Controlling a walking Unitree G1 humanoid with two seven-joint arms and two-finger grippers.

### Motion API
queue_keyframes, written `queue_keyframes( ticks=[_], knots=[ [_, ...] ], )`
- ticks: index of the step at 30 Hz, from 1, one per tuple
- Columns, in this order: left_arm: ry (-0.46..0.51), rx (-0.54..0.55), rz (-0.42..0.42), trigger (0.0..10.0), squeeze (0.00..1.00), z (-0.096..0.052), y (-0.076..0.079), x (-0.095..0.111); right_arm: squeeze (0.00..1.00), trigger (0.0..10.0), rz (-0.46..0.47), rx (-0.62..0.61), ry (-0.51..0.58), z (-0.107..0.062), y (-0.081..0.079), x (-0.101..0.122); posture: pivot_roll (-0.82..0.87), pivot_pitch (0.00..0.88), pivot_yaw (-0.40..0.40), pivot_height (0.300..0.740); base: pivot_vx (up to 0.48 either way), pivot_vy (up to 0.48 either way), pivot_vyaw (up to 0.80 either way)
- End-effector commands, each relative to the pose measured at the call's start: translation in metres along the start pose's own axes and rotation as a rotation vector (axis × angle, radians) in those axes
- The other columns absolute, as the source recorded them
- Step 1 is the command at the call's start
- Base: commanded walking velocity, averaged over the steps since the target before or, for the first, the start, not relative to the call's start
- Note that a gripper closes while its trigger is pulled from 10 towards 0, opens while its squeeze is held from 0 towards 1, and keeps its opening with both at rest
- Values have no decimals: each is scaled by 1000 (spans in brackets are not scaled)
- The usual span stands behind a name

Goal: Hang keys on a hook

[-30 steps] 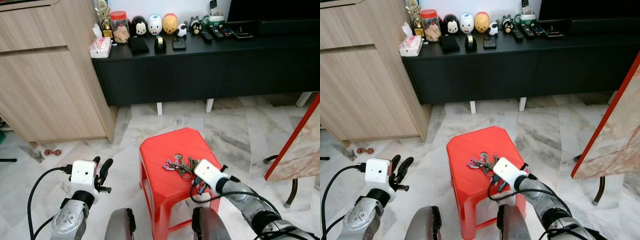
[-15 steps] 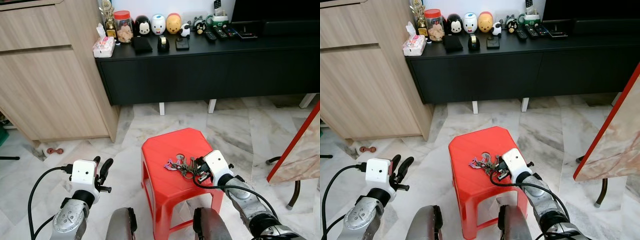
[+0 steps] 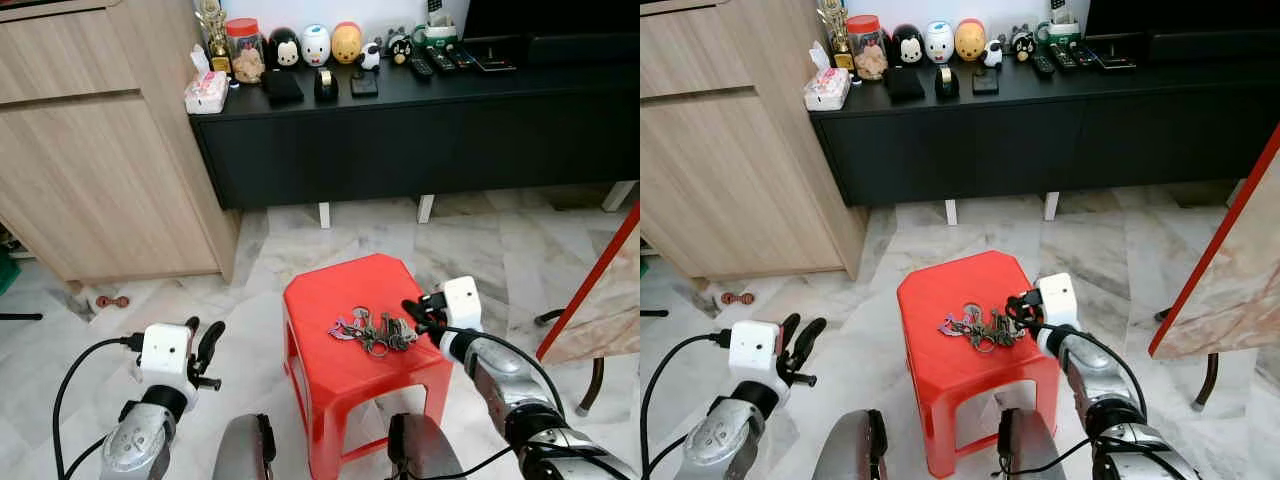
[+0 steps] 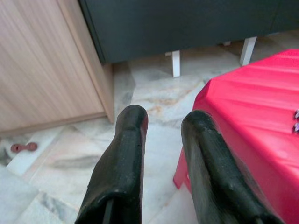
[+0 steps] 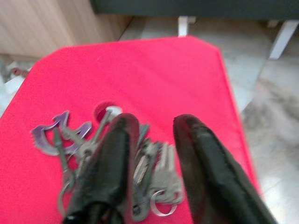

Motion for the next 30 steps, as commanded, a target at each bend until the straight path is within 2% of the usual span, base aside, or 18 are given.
queue_keyframes(
  ticks=[1,4,5,6,11,12,13,16,17,18,19,30],
  knots=[
    [11,-5,17,10000,0,-2,-3,6,1000,10000,19,12,-15,3,-4,0,70,51,54,580,0,0,0],
    [6,-9,20,10000,0,-5,-3,6,1000,10000,22,38,-66,4,-9,-9,79,68,56,580,0,0,0],
    [2,-8,21,10000,0,-7,-4,5,651,10000,18,35,-74,4,-9,-10,84,72,55,580,0,0,0],
    [0,-7,22,10000,0,-8,-4,5,0,10000,20,36,-73,4,-9,-9,87,76,55,580,0,0,0],
    [-7,-3,23,10000,0,-12,-6,4,0,10000,37,32,-63,4,-6,-5,87,86,54,580,0,0,0],
    [-9,-3,23,10000,0,-13,-6,4,910,10000,48,33,-62,4,-5,-3,89,96,55,580,0,0,0],
    [-10,-3,23,10000,0,-13,-6,4,1000,10000,45,32,-64,4,-4,-2,90,99,56,580,0,0,0],
    [-13,-4,22,10000,0,-14,-5,4,1000,10000,33,27,-70,3,-2,-2,94,105,56,580,0,0,0],
    [-16,-5,21,10000,0,-15,-5,4,933,10000,28,23,-77,3,-1,-1,96,108,56,580,0,0,0],
    [-18,-5,21,10000,0,-16,-5,4,294,10000,25,27,-82,3,-1,-1,96,109,56,580,0,0,0],
    [-21,-5,21,10000,0,-16,-6,4,0,10000,25,44,-94,3,-3,-2,96,109,56,580,0,0,0],
    [-27,-3,20,10000,0,-14,-6,3,0,10000,14,117,-120,3,-12,-3,92,108,55,580,0,0,0]
  ],
)
Point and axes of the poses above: a point about 5 cm out from each wrist's last joint towards the gripper, its own z axis pointing out of the wrist towards the gripper, its own x axis along the axis of the wrist's last joint, y = z × x, the point moved 6 cm from there along z, pointing out of the wrist towards the gripper, and after that the axes turned 6 degrees about z, right-handed, at the moved point
